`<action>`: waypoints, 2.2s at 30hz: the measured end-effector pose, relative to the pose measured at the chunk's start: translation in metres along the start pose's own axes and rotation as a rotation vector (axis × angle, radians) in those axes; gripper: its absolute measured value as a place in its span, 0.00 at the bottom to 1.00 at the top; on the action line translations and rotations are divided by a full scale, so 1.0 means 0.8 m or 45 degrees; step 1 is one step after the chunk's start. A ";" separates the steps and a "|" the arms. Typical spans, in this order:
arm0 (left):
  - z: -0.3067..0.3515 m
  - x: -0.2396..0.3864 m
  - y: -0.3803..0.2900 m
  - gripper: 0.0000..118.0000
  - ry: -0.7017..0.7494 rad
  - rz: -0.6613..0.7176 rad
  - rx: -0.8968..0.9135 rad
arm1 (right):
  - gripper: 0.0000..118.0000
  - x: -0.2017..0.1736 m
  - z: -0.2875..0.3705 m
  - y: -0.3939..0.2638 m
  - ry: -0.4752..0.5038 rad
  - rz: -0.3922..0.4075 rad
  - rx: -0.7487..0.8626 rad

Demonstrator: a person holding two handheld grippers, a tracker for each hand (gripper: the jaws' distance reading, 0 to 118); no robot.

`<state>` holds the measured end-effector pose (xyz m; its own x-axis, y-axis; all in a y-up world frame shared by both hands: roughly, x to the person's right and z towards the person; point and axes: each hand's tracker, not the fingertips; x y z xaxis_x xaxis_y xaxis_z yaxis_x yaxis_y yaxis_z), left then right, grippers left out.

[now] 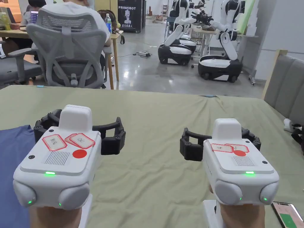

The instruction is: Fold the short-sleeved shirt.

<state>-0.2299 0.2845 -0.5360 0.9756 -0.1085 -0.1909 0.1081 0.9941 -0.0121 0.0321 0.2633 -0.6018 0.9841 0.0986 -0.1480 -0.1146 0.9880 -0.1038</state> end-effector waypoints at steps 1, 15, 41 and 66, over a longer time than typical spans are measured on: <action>0.000 0.000 0.000 1.00 0.003 -0.006 0.003 | 1.00 0.000 0.000 0.000 -0.001 0.001 0.002; 0.000 0.000 -0.004 1.00 0.010 -0.008 0.004 | 1.00 -0.003 -0.002 -0.001 -0.029 -0.018 0.020; 0.000 0.003 -0.003 1.00 -0.006 -0.005 0.012 | 1.00 0.001 -0.002 -0.002 -0.013 -0.082 0.035; 0.003 0.006 -0.006 1.00 -0.021 -0.007 0.007 | 1.00 -0.003 0.000 -0.008 -0.087 0.018 0.024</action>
<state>-0.2255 0.2790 -0.5347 0.9780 -0.1141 -0.1748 0.1144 0.9934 -0.0080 0.0305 0.2564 -0.6008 0.9894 0.1198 -0.0818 -0.1266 0.9885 -0.0832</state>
